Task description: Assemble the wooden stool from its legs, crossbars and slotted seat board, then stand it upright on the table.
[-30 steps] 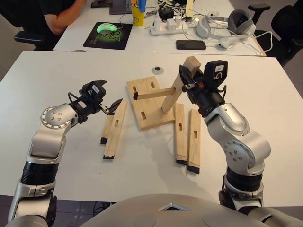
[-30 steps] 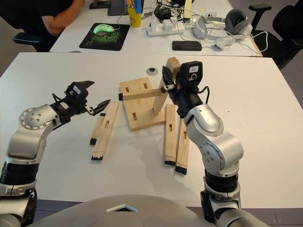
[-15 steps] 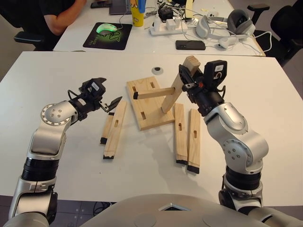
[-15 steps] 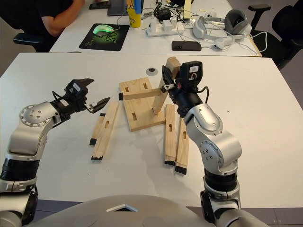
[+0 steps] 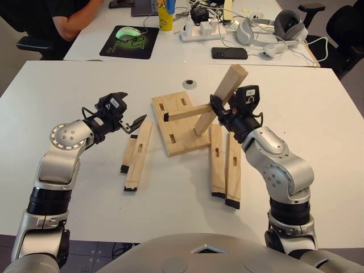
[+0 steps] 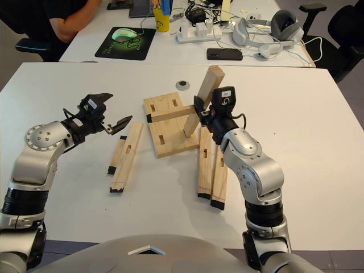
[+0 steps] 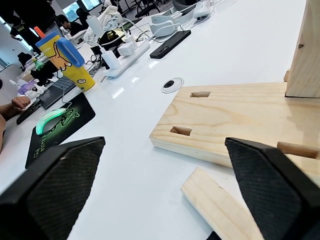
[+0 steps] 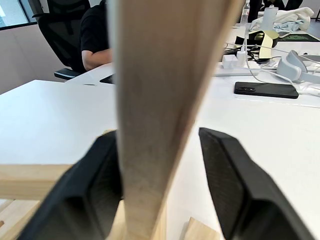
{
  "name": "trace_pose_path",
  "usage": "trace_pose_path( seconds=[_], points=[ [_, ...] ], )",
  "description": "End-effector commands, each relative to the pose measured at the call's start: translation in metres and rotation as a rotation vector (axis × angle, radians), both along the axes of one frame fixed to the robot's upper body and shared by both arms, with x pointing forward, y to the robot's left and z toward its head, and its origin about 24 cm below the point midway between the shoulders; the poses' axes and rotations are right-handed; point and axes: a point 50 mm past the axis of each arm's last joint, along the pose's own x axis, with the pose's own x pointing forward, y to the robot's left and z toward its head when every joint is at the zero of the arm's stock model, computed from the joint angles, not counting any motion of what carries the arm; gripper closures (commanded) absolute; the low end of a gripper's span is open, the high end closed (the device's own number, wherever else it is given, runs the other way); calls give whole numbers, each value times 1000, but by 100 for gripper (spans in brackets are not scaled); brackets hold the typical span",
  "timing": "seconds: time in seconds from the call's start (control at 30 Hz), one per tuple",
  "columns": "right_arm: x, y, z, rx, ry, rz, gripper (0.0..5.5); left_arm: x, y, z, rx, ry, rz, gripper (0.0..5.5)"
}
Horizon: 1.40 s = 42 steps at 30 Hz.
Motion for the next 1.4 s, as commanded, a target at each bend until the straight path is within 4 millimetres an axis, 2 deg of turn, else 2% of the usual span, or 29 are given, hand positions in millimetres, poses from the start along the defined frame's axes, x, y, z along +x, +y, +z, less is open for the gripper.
trace_pose_path(
  seconds=[0.03,0.27,0.5,0.67,0.73,0.83,0.9,1.07,1.2,1.4],
  points=[
    [1,-4,-16,9,84,-23,242,-1,1,-2,10,-1,14,104],
    [5,-2,20,181,-93,-8,159,-2,3,-10,15,17,25,104],
    [7,0,51,305,-191,6,159,-3,4,-15,20,29,30,104],
    [11,-2,90,339,-279,67,159,-3,5,-16,19,30,40,104],
    [19,-15,111,339,-343,53,172,-3,6,-17,17,28,50,104],
    [29,-29,130,343,-404,46,214,-3,5,-18,15,25,56,104],
    [34,-31,131,328,-411,52,237,-2,4,-19,13,22,55,104],
    [37,-25,118,286,-382,90,323,2,0,-18,13,15,40,104],
    [33,-11,100,291,-325,155,380,2,-2,-19,11,11,36,104],
    [33,-2,102,320,-323,218,471,2,-5,-21,2,10,39,104]
  ],
)
